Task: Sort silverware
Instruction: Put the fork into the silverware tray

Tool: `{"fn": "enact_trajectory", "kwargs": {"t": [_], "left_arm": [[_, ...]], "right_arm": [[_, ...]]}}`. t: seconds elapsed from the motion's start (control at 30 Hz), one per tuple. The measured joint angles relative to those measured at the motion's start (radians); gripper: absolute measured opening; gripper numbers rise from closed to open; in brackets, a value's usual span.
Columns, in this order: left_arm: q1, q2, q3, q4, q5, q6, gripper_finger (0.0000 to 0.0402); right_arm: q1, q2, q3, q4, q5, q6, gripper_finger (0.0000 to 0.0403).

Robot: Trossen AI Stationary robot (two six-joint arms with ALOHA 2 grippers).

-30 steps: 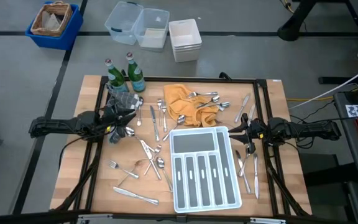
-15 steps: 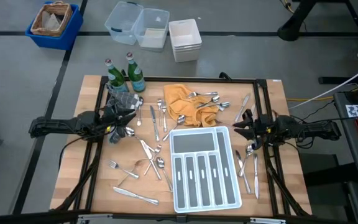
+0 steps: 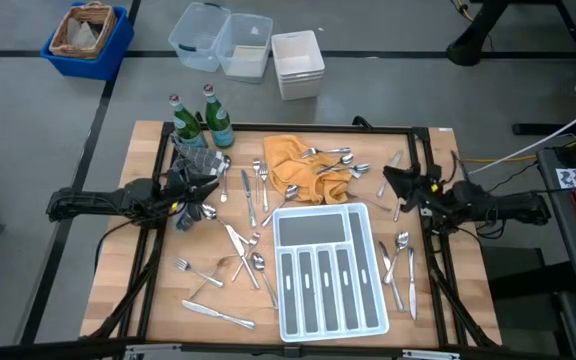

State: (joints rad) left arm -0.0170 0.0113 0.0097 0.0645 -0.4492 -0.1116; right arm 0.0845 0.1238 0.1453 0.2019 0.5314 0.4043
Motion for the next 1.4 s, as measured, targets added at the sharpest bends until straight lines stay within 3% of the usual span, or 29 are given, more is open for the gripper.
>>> {"fn": "enact_trajectory", "kwargs": {"t": [0.37, 0.53, 1.17, 1.4], "left_arm": [[0.000, 0.000, 0.000, 0.000, 0.000, -0.132, 0.0104], [0.000, 0.000, 0.000, 0.000, 0.000, -0.152, 0.0104], [0.000, 0.000, 0.000, 0.000, 0.000, -0.151, 0.0104], [0.000, 0.000, 0.000, 0.000, 0.000, -0.151, 0.0104]], "right_arm": [[0.000, 0.301, 0.269, -0.456, -0.012, 0.094, 0.0111], [-0.014, 0.450, 0.341, -0.579, -0.051, 0.155, 0.0111], [-0.468, 0.933, 0.400, -0.595, -0.594, 0.108, 0.0113], [-0.531, 1.068, 0.400, -0.555, -0.692, 0.051, 0.0170]]}}
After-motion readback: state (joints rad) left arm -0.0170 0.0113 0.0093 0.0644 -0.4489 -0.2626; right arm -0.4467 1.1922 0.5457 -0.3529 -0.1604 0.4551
